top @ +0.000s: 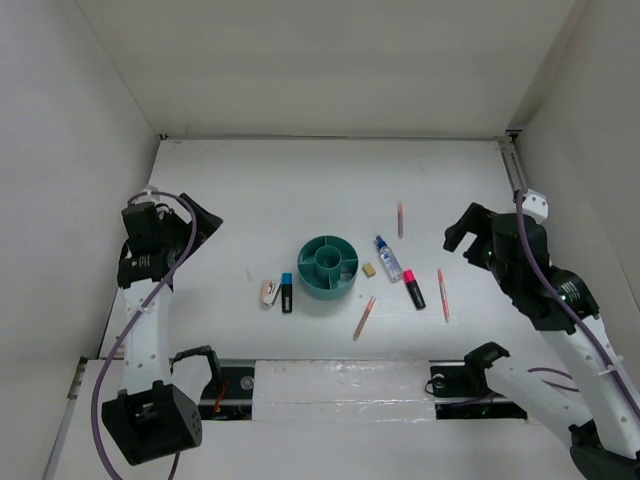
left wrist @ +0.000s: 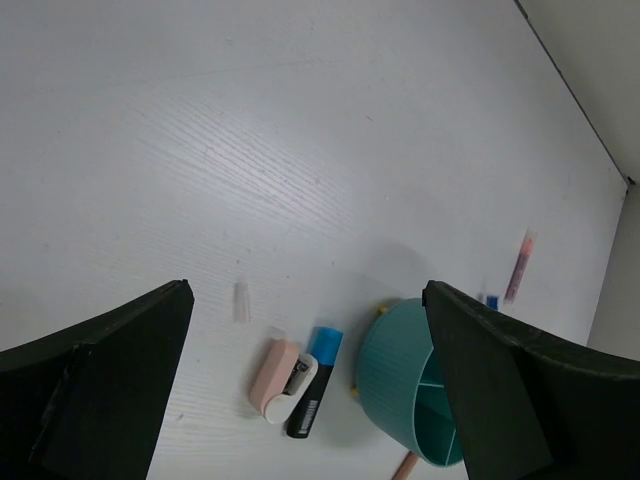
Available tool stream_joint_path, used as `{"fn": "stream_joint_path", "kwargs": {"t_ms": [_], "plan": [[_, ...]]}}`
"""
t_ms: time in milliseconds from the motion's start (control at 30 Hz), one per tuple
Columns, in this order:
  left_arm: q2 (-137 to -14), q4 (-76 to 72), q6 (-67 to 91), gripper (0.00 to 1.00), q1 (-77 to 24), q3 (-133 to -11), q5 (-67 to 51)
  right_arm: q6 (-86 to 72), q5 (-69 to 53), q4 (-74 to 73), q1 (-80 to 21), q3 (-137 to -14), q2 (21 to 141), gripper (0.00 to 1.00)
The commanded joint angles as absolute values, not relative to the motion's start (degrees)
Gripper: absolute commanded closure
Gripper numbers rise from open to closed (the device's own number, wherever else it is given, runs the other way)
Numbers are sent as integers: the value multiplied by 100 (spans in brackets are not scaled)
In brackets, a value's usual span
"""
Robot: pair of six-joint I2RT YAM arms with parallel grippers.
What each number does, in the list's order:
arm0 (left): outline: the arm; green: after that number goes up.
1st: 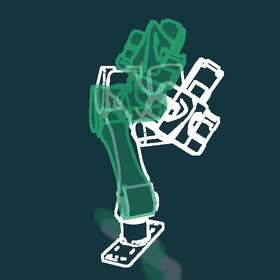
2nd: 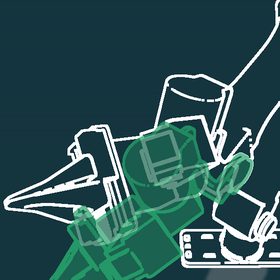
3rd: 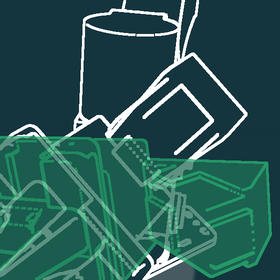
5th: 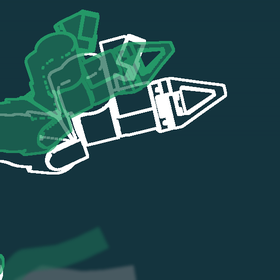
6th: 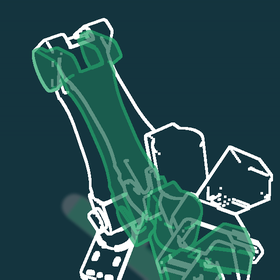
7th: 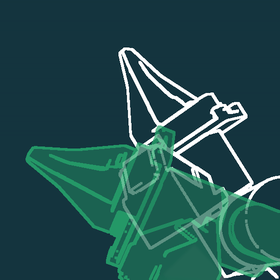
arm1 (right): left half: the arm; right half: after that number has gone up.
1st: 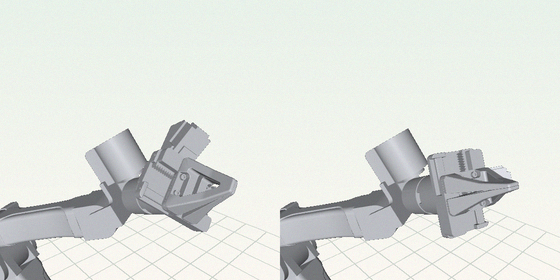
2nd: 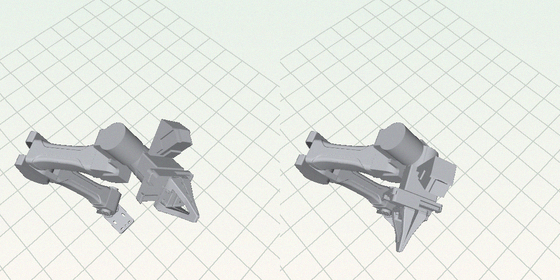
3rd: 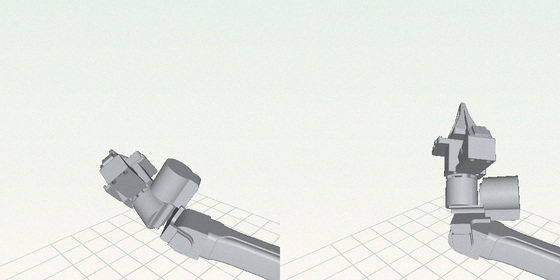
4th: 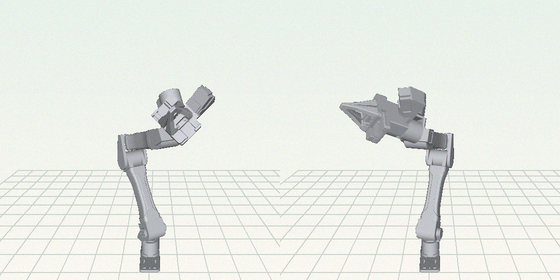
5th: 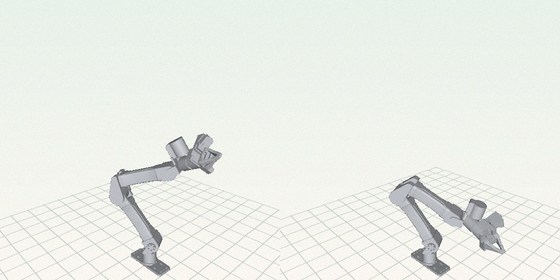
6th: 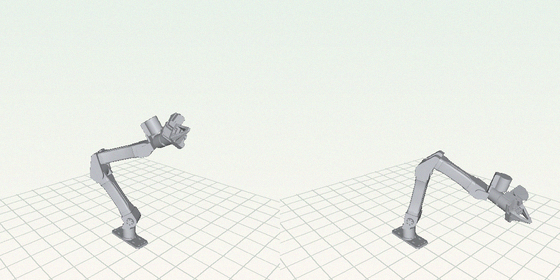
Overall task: Sort the stationery into containers
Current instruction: Pick up the pen from the center of the board.
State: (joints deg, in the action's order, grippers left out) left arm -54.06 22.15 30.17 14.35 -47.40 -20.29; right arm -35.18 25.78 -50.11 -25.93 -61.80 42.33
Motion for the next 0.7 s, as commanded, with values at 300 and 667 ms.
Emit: {"fn": "stream_joint_path", "kwargs": {"t_ms": [300,667], "plan": [[-5071,2241,3015,0,1459,-4852,-1924,-3963,1933,-5186,-2575,-5643,4781,0],[-5177,2075,2900,0,1459,-4799,-2539,-4676,1529,-3956,-2181,-4202,5255,0]]}}
